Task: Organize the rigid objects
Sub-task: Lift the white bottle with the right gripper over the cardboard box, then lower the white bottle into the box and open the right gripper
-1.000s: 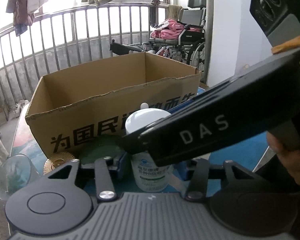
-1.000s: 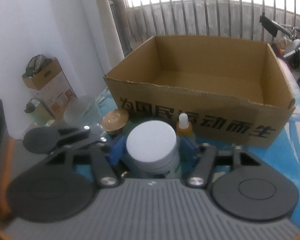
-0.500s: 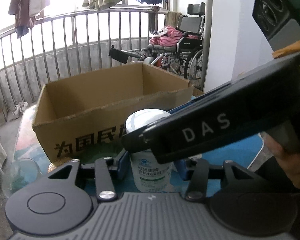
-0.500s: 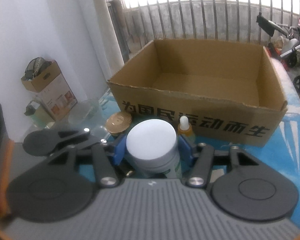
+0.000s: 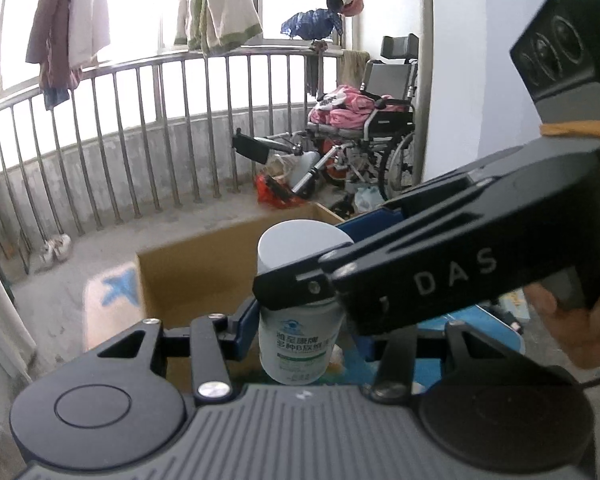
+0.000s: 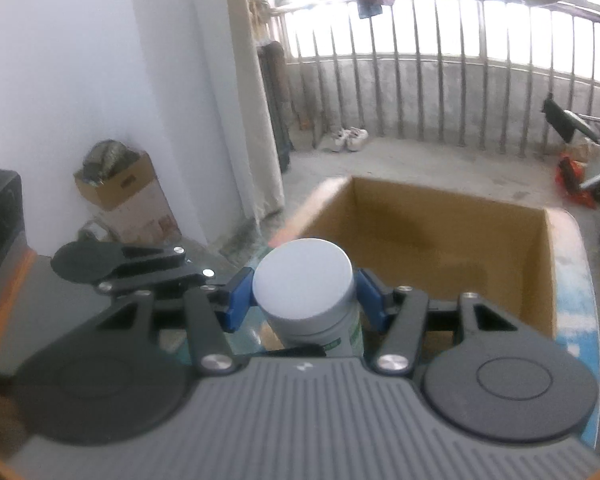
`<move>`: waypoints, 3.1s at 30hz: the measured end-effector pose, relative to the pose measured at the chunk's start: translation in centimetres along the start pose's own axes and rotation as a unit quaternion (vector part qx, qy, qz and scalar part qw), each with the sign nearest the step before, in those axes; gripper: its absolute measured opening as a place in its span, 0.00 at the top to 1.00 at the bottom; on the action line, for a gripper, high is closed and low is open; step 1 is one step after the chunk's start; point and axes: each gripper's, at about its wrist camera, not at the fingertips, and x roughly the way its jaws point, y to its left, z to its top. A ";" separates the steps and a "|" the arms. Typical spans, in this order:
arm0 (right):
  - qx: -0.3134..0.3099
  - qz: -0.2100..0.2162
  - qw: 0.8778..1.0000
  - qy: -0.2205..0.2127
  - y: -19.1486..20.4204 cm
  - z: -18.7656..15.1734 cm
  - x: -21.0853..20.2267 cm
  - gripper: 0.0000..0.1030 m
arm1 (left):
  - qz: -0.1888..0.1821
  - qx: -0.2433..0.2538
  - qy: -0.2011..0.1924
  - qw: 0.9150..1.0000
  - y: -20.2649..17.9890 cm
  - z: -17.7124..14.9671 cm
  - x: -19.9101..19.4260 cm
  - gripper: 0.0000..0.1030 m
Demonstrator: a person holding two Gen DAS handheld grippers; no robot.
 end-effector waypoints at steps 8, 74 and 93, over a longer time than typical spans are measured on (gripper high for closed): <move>0.007 0.025 0.999 0.038 -3.5 8.8 7.0 0.46 | 0.005 -0.026 0.072 0.997 6.8 5.4 6.9 0.52; 0.099 0.028 0.984 0.144 -14.9 10.6 29.9 0.21 | 0.064 0.032 0.171 0.983 15.4 4.3 24.6 0.21; 0.119 -0.009 0.993 -0.013 -12.4 10.5 4.4 0.01 | 0.017 -0.114 0.044 0.992 15.0 4.5 6.7 0.04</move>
